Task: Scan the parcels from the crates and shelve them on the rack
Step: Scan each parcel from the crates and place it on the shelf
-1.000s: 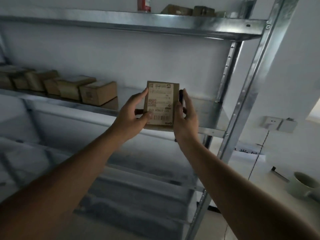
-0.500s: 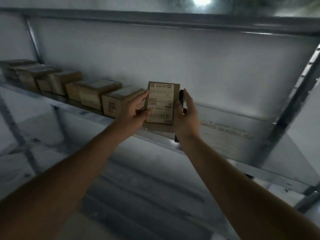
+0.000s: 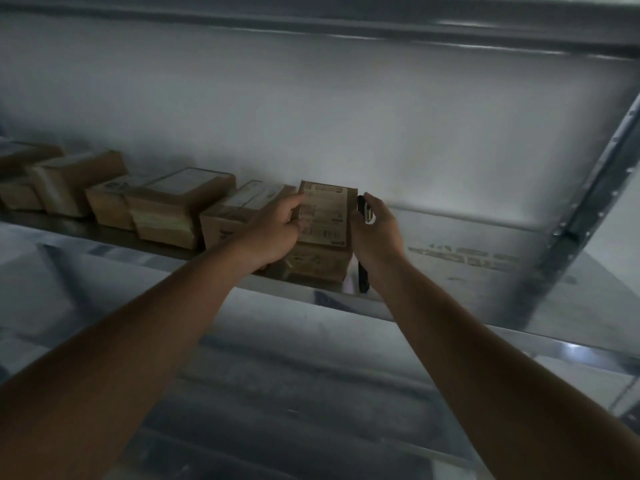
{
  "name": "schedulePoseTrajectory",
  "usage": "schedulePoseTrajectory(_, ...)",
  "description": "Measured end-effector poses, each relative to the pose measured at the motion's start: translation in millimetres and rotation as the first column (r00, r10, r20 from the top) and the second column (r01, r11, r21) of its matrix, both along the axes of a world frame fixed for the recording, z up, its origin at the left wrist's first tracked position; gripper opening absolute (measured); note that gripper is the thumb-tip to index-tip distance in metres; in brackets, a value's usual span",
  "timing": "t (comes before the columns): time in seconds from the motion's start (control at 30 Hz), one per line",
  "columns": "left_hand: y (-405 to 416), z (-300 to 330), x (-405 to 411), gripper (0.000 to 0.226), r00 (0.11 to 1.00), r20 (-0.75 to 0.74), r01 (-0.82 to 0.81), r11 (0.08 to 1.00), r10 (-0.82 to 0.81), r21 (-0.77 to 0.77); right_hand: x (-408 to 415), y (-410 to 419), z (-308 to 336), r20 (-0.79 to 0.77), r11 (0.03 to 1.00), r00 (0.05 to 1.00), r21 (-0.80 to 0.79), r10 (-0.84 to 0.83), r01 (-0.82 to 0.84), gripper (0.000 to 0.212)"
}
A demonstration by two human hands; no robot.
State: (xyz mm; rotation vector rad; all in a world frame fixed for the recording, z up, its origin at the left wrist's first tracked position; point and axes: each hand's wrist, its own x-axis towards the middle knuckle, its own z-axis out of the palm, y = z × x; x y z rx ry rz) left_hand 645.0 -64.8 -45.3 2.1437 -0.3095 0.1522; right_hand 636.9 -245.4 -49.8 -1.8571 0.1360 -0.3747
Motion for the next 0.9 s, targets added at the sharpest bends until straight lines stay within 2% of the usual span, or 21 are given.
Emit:
schedulePoseTrajectory(0.27, -0.2, 6.4, 25.7, 0.041, 0.998, -0.065, 0.019, 0.977, -0.005, 0.214, 15.8, 10.1, -5.1, -0.068, 0.98, 0.991, -0.17, -0.116, 0.103, 0.047)
schedulePoseTrajectory(0.4, -6.8, 3.4, 28.5, 0.035, 0.998, -0.053, 0.001, 0.957, 0.015, 0.291, 15.2, 8.1, -8.0, -0.023, 0.974, 0.99, -0.185, -0.138, 0.131, 0.04)
schedulePoseTrajectory(0.7, -25.2, 13.0, 21.4, 0.029, 0.999, 0.035, -0.034, 0.893, 0.021, 0.449, -15.2, -16.1, -3.0, 0.08, 0.919, 0.969, -0.309, -0.232, 0.246, 0.046)
schedulePoseTrajectory(0.8, -28.2, 20.6, 16.8, 0.032, 0.993, 0.121, -0.051, 0.862, -0.012, 0.504, -38.4, -25.7, -0.2, 0.111, 0.898, 0.952, -0.315, -0.286, 0.306, 0.046)
schedulePoseTrajectory(0.9, -46.6, 24.9, 9.8, 0.037, 0.946, 0.289, -0.01, 0.875, -0.149, 0.484, -63.6, -38.6, 2.0, 0.126, 0.876, 0.93, -0.312, -0.345, 0.368, 0.045)
